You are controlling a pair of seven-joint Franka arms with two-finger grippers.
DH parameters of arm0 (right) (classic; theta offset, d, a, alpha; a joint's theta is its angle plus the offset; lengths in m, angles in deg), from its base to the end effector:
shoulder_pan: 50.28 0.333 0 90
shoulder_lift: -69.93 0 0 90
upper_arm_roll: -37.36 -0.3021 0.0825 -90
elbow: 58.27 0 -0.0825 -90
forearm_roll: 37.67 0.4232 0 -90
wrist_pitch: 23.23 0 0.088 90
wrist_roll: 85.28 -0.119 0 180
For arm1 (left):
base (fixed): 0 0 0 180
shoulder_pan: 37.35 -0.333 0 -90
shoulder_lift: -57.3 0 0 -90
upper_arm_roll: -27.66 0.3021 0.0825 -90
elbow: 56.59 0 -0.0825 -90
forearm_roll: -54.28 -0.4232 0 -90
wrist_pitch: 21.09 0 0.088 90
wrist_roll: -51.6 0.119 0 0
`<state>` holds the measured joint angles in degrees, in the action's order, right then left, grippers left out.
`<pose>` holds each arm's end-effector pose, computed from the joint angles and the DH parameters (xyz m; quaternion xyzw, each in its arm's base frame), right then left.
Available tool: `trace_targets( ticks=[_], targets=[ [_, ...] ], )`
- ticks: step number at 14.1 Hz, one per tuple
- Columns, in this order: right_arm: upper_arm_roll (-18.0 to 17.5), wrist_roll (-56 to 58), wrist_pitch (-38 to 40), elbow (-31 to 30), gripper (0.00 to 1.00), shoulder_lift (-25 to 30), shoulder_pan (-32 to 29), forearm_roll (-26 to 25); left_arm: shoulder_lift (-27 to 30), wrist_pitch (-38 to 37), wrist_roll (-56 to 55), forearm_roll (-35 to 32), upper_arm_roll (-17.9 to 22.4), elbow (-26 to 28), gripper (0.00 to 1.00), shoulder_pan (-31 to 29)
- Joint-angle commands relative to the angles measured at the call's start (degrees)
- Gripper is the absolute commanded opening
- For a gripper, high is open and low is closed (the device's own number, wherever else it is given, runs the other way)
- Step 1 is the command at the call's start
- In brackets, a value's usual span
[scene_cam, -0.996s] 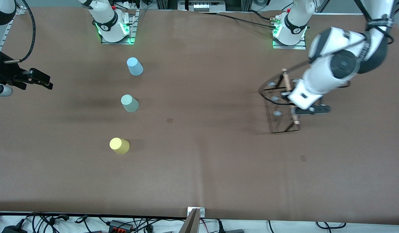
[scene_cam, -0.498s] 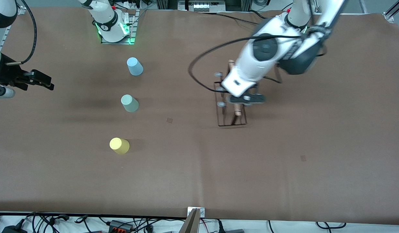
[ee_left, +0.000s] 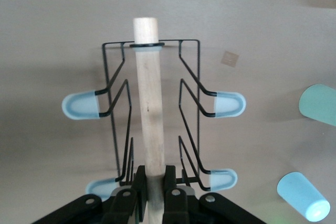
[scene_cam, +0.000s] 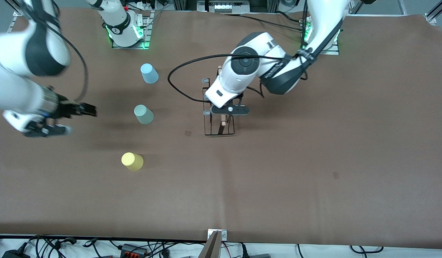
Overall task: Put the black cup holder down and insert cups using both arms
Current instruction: 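Carry the rack to center with the left gripper while the right reaches the cup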
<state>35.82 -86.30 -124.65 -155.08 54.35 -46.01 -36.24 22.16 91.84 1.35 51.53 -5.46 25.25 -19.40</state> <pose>0.6436 0.0670 0.3835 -0.9946 -0.0378 0.0963 0.0099 0.5173 -0.5242 0.3467 0.9901 0.0281 -0.0980 0.0964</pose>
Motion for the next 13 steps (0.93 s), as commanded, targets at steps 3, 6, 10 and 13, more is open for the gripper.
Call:
trace_targets(
  ticks=[3,6,10,13],
  targets=[
    [0.2,-8.4,-2.1,-1.3,1.00,-3.2,6.4,0.1,-3.9,0.4,-1.6,-4.4,0.9,-2.8,0.01,2.7],
    [0.2,-11.4,-8.5,-9.2,1.00,-2.2,6.4,0.3,-4.1,2.2,-2.3,-4.5,1.0,-2.8,0.13,2.5],
    [0.1,-14.6,-14.0,-14.6,1.00,-2.0,7.9,0.4,-2.0,-0.3,-5.5,-4.2,0.9,-3.2,0.34,0.0],
    [0.0,-15.8,-19.0,-18.8,1.00,-2.3,8.5,0.5,0.5,-3.7,-5.4,-3.8,0.8,-4.5,0.37,-2.4]
  ],
)
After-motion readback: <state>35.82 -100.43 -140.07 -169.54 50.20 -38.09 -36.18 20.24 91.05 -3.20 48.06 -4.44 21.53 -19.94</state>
